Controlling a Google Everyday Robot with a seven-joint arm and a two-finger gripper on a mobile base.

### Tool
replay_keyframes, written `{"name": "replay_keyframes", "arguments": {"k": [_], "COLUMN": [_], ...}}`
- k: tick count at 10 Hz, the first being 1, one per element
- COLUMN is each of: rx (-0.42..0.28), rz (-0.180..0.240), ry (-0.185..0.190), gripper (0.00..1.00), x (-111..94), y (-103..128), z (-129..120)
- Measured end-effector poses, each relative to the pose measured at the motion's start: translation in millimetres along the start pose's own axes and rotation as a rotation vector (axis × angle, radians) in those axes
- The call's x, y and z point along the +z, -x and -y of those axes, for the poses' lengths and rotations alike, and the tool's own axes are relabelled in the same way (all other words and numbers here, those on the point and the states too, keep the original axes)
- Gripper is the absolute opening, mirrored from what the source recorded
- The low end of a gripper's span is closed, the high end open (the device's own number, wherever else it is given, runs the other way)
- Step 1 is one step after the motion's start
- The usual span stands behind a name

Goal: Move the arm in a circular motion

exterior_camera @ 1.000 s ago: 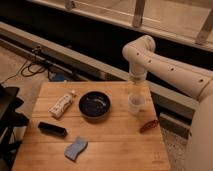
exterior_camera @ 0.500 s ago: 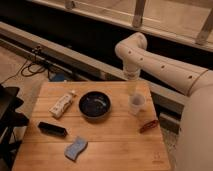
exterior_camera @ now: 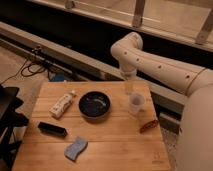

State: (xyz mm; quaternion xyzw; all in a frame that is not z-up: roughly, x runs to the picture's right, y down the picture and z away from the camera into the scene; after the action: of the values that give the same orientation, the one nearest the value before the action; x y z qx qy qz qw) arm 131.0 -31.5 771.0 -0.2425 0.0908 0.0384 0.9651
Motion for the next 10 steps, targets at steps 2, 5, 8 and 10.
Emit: {"name": "replay_keyframes", "arguments": {"k": [2, 5, 8, 10], "rx": [-0.071, -0.188, -0.255, -0.248], "rz": [0.071, 0.203, 0.244, 0.227], "ry": [-0.033, -0.066, -0.036, 0.004], "gripper": [0.8, 0.8, 0.8, 0.8], "x": [-14.6, -39.2, -49.3, -44.1], "y": [37.7, 87.2, 99.6, 91.3], "z": [-7.1, -32.1, -82.0, -104.8]}}
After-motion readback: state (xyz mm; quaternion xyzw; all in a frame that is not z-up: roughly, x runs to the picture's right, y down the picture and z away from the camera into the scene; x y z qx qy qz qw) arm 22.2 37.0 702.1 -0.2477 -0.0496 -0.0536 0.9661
